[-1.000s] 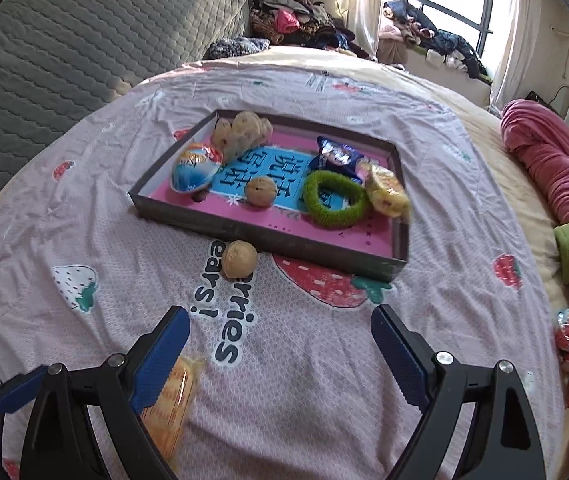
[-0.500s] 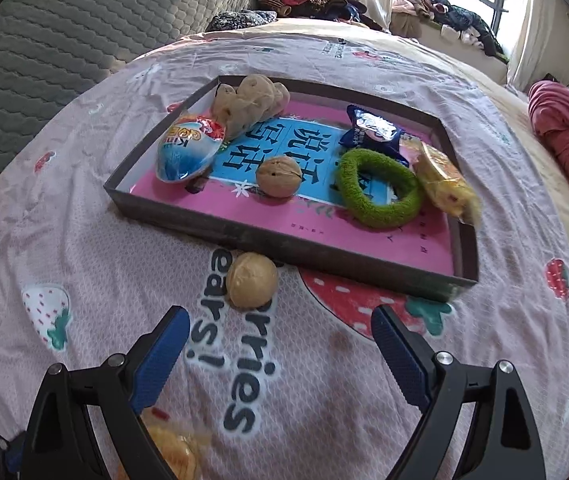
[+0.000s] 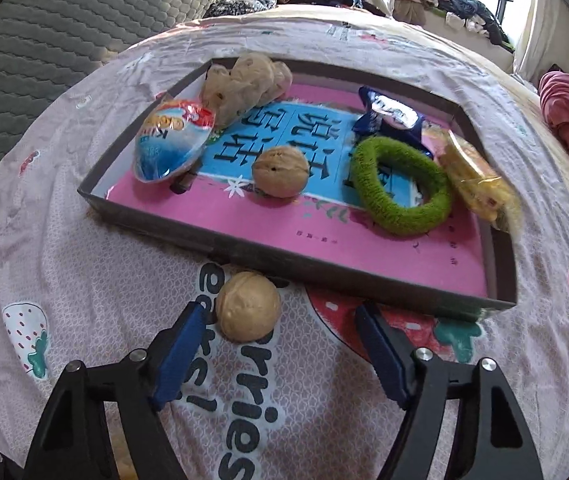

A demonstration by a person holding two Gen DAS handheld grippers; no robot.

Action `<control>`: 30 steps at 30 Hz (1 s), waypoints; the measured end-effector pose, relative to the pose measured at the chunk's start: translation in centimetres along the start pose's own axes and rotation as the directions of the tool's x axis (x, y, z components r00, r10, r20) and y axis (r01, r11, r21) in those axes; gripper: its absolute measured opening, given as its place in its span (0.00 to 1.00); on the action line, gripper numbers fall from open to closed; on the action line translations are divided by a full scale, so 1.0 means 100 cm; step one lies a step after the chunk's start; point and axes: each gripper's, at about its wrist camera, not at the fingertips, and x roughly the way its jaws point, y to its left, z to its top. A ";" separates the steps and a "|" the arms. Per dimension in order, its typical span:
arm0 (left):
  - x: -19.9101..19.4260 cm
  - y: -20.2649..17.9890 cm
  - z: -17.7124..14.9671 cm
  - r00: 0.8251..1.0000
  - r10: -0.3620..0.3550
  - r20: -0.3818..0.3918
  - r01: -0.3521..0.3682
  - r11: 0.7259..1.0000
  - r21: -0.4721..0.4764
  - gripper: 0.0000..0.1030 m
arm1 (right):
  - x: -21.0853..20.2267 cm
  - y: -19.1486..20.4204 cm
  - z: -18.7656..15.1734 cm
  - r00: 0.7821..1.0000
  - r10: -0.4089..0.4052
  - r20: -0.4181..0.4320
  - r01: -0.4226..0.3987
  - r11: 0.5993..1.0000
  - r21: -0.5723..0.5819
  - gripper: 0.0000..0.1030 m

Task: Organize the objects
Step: 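Grasp the orange biscuit pack with the left tool while the right grasps the walnut, then lift the biscuit pack and walnut and carry both over the tray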

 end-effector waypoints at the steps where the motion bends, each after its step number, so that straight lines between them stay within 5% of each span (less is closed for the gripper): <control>1: 0.000 0.001 0.000 1.000 -0.011 -0.004 0.011 1.000 -0.006 0.58 | 0.000 0.000 0.000 1.000 0.001 0.005 -0.001 1.000 -0.002 0.68; 3: 0.002 0.000 0.000 1.000 -0.012 -0.010 0.012 1.000 -0.008 0.48 | 0.002 0.000 0.001 1.000 0.003 0.004 -0.003 1.000 -0.004 0.61; 9: 0.001 0.000 -0.002 0.999 -0.035 -0.006 0.035 0.999 -0.012 0.42 | 0.002 0.005 0.002 1.000 0.015 0.010 -0.015 0.999 -0.036 0.34; 30: -0.006 0.009 0.004 0.999 -0.037 0.014 0.037 0.999 -0.033 0.41 | -0.042 -0.020 -0.019 0.997 0.015 0.072 -0.013 1.000 -0.021 0.33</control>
